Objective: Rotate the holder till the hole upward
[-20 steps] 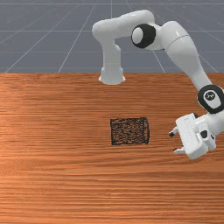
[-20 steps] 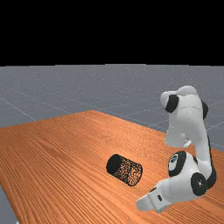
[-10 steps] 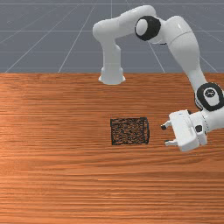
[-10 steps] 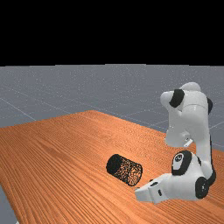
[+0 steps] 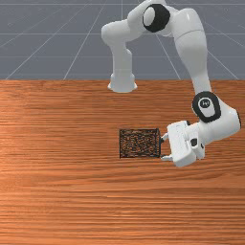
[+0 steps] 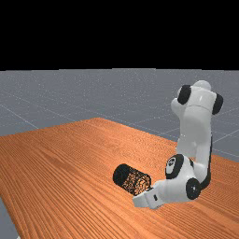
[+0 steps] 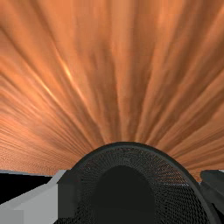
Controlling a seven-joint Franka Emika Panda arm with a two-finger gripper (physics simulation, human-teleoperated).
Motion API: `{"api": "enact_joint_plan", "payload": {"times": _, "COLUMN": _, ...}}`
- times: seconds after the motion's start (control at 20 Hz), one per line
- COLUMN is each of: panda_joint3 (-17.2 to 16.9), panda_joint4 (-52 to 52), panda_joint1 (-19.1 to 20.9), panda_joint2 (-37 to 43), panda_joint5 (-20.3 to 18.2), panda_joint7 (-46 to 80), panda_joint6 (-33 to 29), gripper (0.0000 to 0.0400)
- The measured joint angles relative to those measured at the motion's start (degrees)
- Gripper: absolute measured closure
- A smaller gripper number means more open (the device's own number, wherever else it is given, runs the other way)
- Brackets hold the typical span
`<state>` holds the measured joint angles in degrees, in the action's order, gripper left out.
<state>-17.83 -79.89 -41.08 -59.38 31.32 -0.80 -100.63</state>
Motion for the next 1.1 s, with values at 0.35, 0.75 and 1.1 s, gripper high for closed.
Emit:
{"api": "enact_joint_plan", "payload": {"times": 0.35, "panda_joint3": -1.26, "panda_joint4": -4.87, "panda_joint1": -1.11, "panda_joint2": 3.89, "panda_joint5": 1.54, "panda_joint7": 2.72, "panda_joint6": -2.14, "gripper": 0.0000}}
{"api": "enact_joint_plan", "payload": {"times": 0.75, "panda_joint3": -1.91, "panda_joint4": -5.46, "panda_joint1": -0.74, "panda_joint2": 4.46, "panda_joint5": 2.45, "panda_joint7": 1.12, "panda_joint6": -1.50, "gripper": 0.0000}}
{"api": "enact_joint_plan", "payload": {"times": 1.1, "panda_joint3": -2.01, "panda_joint4": -6.98, "panda_joint1": 1.58, "panda_joint2": 3.81, "panda_joint5": 2.69, "panda_joint7": -0.62, "panda_joint6": -4.31, "gripper": 0.0000}}
